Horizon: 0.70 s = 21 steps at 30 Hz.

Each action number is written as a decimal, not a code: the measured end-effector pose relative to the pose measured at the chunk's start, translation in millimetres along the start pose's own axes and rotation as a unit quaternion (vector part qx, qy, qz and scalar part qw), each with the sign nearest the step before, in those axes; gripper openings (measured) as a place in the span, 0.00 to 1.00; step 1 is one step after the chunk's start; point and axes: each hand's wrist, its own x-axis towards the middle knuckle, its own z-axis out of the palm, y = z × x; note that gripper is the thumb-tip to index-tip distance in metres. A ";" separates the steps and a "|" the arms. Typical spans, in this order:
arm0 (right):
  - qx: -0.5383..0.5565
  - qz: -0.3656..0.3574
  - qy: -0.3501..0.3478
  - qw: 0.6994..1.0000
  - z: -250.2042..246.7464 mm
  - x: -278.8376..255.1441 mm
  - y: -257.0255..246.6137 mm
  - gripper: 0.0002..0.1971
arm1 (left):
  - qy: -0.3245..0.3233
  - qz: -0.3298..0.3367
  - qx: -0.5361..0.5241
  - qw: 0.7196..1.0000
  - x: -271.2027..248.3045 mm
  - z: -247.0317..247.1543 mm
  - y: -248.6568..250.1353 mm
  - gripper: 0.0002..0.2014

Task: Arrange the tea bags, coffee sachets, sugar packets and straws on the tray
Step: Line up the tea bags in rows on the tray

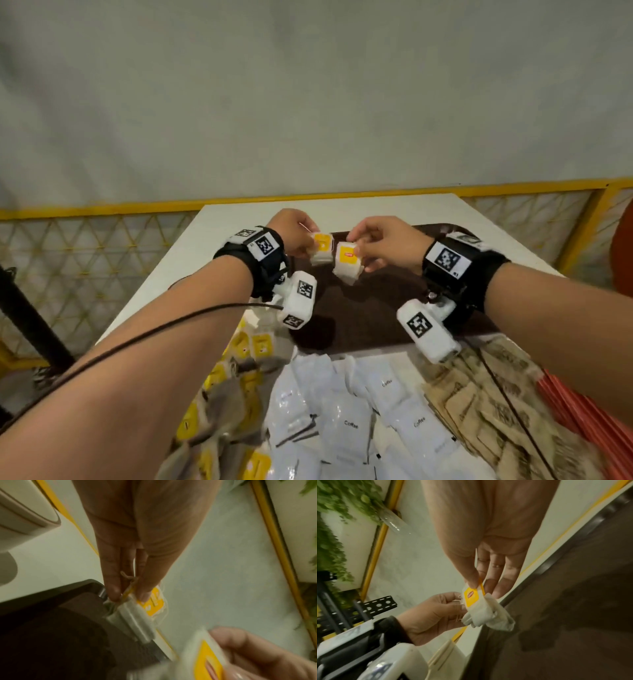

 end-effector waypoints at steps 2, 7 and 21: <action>-0.009 0.011 -0.022 1.000 -4.3 4.4 15.4 0.09 | -0.024 -0.005 0.036 0.999 13.9 0.7 -6.1 0.13; -0.040 0.019 -0.059 0.997 -11.8 17.5 29.5 0.09 | -0.068 -0.011 0.079 0.995 37.2 -0.4 -19.1 0.11; -0.118 0.047 -0.135 0.983 -33.7 82.4 14.3 0.07 | -0.100 -0.048 0.102 0.989 70.4 -5.6 -27.1 0.08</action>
